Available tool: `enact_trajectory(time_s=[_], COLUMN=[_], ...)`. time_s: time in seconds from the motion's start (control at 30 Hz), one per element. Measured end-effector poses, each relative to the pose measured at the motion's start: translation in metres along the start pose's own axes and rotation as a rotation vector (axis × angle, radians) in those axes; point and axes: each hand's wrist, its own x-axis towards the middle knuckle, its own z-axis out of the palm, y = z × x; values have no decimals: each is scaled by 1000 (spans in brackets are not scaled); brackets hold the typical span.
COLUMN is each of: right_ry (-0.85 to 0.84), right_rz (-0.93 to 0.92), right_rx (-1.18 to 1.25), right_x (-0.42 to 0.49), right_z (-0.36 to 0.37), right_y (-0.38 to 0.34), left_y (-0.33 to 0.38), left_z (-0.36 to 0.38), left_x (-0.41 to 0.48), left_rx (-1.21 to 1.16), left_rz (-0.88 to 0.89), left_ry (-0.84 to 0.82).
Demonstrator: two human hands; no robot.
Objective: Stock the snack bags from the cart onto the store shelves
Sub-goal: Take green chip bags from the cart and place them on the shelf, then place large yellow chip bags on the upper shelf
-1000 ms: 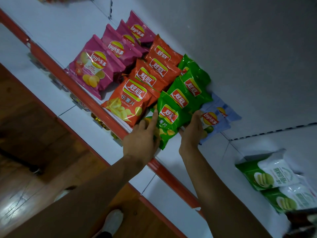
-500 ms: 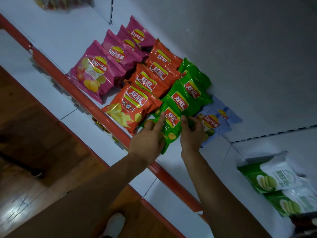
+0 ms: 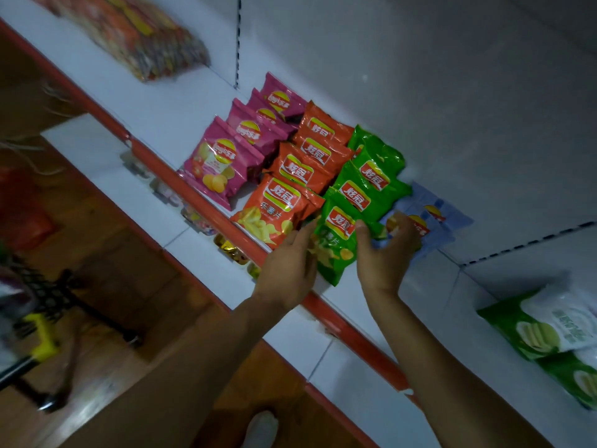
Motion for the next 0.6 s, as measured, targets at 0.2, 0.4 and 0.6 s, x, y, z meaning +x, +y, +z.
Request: enact_trajectory(time_s=[0.2, 0.4, 0.6], right_ry=[-159, -443, -623], right_rz=[-273, -189, -172], right_rx=[51, 157, 221], right_x=[-43, -101, -190], right_z=[-2, 3, 14], right_y=[-61, -115, -170], left_y=[-5, -23, -71], left_z=[-56, -129, -222], left_x=[-39, -105, -213], left_rx=[56, 98, 86], left_rz=[-58, -203, -349], left_ry=[173, 312, 394])
